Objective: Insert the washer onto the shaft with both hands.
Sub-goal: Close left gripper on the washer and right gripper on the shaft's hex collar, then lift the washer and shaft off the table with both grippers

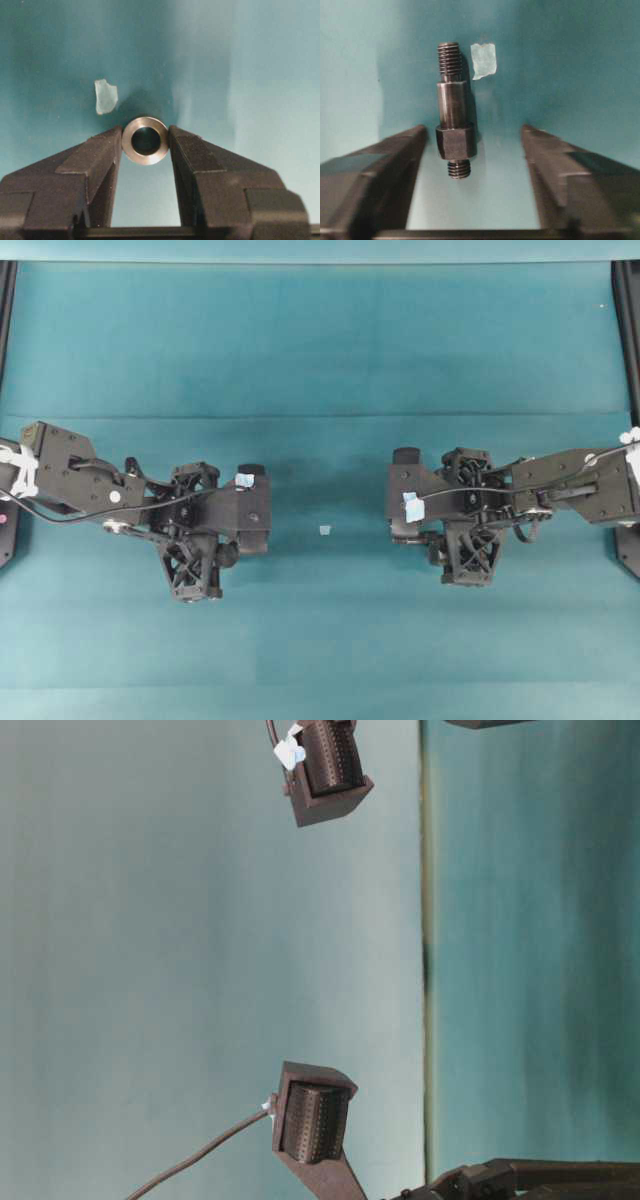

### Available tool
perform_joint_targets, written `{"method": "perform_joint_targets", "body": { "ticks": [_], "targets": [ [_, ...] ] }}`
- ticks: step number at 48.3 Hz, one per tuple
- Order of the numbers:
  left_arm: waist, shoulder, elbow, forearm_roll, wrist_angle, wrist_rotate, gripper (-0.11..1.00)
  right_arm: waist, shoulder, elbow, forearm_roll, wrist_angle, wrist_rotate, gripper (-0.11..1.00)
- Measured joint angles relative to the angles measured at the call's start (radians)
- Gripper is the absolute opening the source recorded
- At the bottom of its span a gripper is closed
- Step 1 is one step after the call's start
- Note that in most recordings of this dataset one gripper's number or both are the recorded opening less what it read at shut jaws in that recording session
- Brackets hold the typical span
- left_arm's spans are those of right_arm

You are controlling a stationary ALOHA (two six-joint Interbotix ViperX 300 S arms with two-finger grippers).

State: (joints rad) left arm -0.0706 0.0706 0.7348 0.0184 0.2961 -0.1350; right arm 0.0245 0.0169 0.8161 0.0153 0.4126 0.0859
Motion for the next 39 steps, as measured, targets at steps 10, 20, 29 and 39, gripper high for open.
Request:
{"method": "perform_joint_targets", "body": {
  "ticks": [10, 20, 29, 39],
  "targets": [
    [0.0, 0.0, -0.002, 0.002, 0.0, 0.0, 0.38, 0.005, 0.002, -0.002, 0.0, 0.012, 0.0, 0.08],
    [0.0, -0.002, 0.0, 0.0, -0.002, 0.003, 0.38, 0.014, 0.002, -0.003, 0.003, 0.017, 0.002, 0.01],
    [0.0, -0.008, 0.0, 0.002, -0.002, 0.003, 0.38, 0.014, 0.002, -0.003, 0.003, 0.021, 0.0, 0.01],
    [0.0, -0.009, 0.002, 0.002, -0.002, 0.003, 0.38, 0.014, 0.003, -0.005, 0.003, 0.023, 0.0, 0.01]
  ]
}}
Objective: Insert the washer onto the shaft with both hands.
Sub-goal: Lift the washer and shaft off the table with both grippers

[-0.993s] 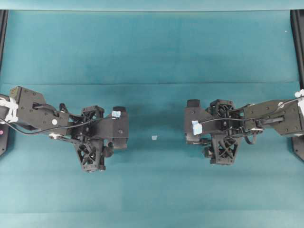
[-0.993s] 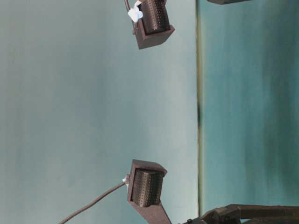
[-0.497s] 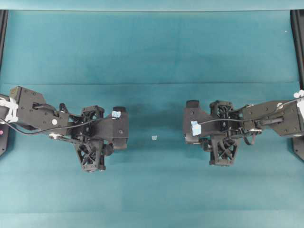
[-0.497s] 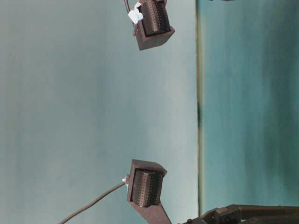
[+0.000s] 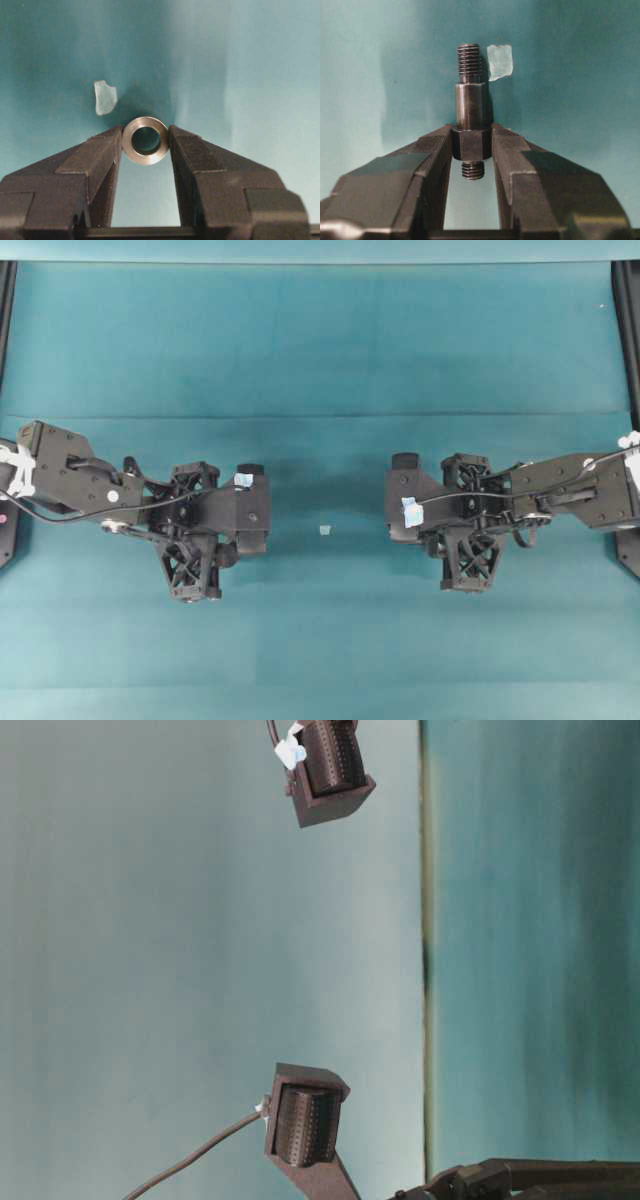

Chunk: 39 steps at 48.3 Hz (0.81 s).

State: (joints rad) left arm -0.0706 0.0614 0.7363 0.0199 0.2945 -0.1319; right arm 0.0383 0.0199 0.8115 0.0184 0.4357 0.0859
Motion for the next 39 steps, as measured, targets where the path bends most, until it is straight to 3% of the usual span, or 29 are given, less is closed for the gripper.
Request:
{"method": "perform_joint_targets", "body": {
  "ticks": [39],
  "targets": [
    [0.0, -0.017, -0.002, -0.002, 0.003, 0.002, 0.38, 0.0, -0.008, 0.0, 0.0, 0.0, 0.002, 0.01]
  ]
}}
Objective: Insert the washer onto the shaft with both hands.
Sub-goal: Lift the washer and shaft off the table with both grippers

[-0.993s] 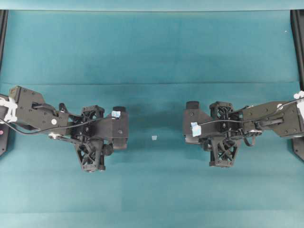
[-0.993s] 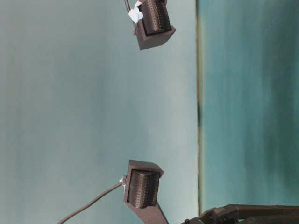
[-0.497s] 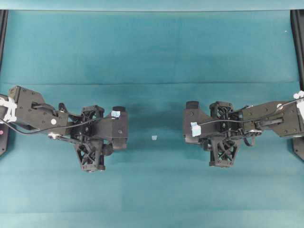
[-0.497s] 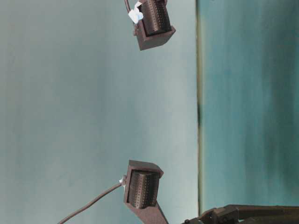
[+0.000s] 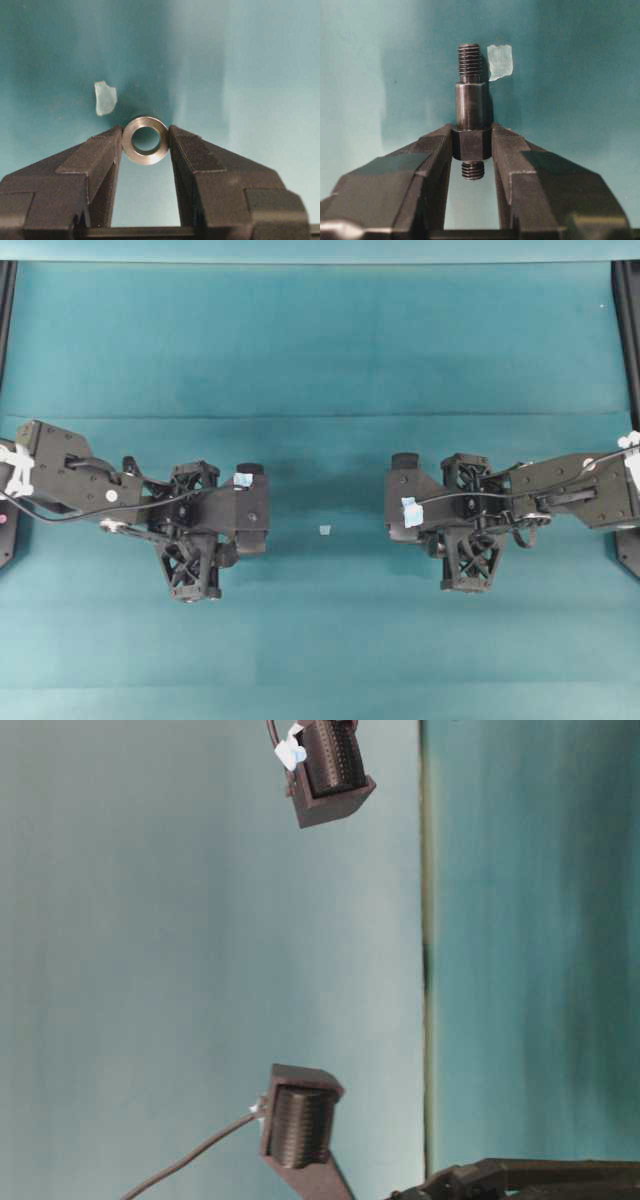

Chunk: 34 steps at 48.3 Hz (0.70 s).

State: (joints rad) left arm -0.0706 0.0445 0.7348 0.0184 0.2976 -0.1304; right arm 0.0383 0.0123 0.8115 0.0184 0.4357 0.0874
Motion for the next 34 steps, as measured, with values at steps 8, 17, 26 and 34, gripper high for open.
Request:
{"method": "perform_joint_targets", "body": {
  "ticks": [8, 17, 26, 34],
  "targets": [
    [0.0, -0.014, 0.002, 0.0, 0.0, 0.0, 0.38, 0.0, -0.008, 0.002, 0.0, 0.008, -0.002, 0.01],
    [0.0, -0.038, 0.006, 0.0, -0.002, 0.0, 0.38, 0.003, -0.035, 0.003, -0.002, -0.02, 0.0, 0.01],
    [0.0, -0.041, 0.006, 0.0, -0.003, 0.0, 0.38, 0.003, -0.06, 0.006, 0.0, -0.054, 0.0, 0.01],
    [0.0, -0.041, 0.008, 0.0, -0.003, -0.002, 0.38, 0.003, -0.069, 0.009, 0.0, -0.066, -0.002, 0.01]
  ]
}}
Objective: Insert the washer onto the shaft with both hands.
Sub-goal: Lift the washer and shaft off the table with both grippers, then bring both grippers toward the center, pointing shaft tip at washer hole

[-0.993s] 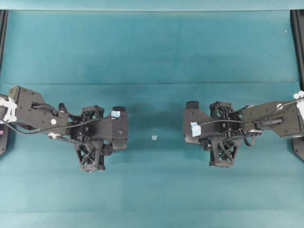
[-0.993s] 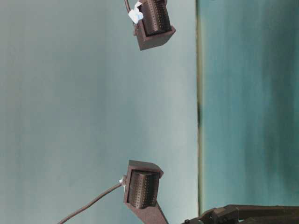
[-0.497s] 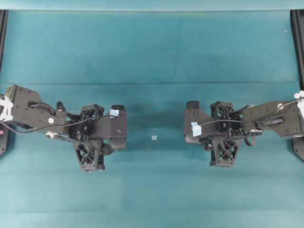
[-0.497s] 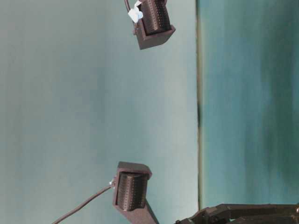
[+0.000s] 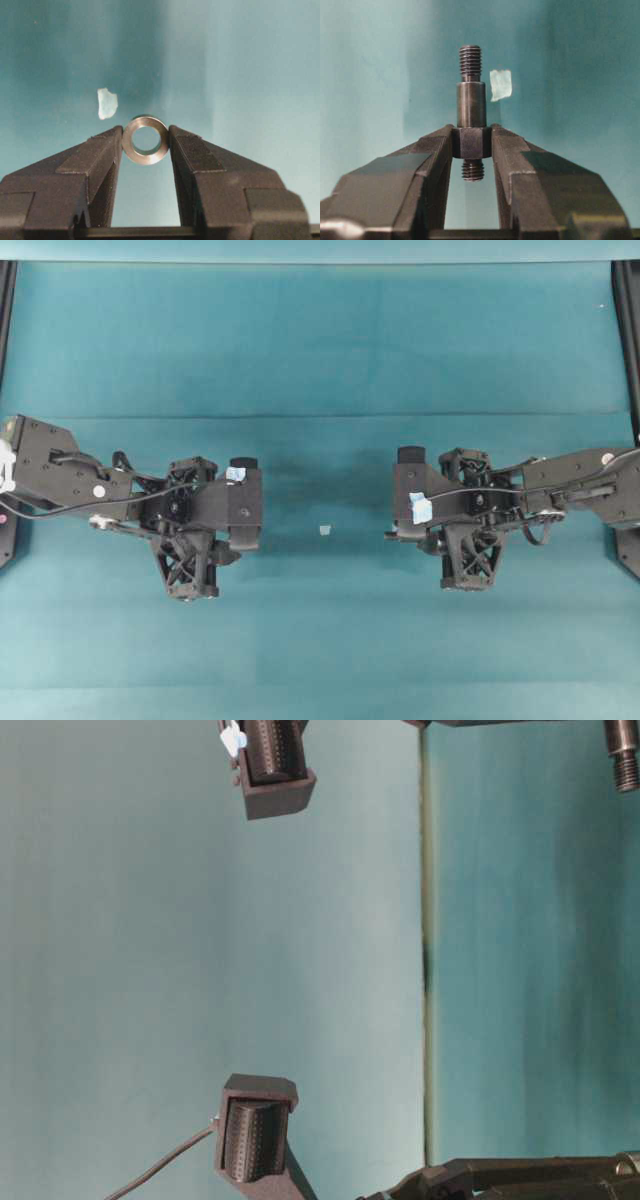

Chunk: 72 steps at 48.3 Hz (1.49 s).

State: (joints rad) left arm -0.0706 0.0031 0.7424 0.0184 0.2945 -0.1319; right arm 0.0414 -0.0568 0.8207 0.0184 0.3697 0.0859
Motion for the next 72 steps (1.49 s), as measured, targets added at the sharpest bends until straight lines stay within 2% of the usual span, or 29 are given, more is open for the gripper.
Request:
{"method": "perform_joint_targets", "body": {
  "ticks": [11, 34, 46, 60, 72],
  "targets": [
    [0.0, -0.011, 0.005, 0.0, -0.044, 0.002, 0.38, 0.0, -0.034, 0.018, 0.0, -0.067, 0.002, 0.01],
    [0.0, -0.08, 0.112, 0.002, -0.371, -0.002, 0.38, 0.018, -0.12, 0.144, 0.025, -0.364, 0.002, 0.01],
    [0.0, -0.091, 0.137, 0.002, -0.506, -0.003, 0.38, 0.032, -0.132, 0.166, 0.026, -0.433, 0.003, 0.01],
    [0.0, -0.094, 0.156, 0.002, -0.635, -0.003, 0.38, 0.041, -0.133, 0.222, 0.028, -0.618, 0.103, 0.01],
    [0.002, -0.058, 0.167, 0.0, -0.756, -0.014, 0.38, 0.041, -0.098, 0.252, 0.029, -0.719, 0.121, 0.01]
  ]
}}
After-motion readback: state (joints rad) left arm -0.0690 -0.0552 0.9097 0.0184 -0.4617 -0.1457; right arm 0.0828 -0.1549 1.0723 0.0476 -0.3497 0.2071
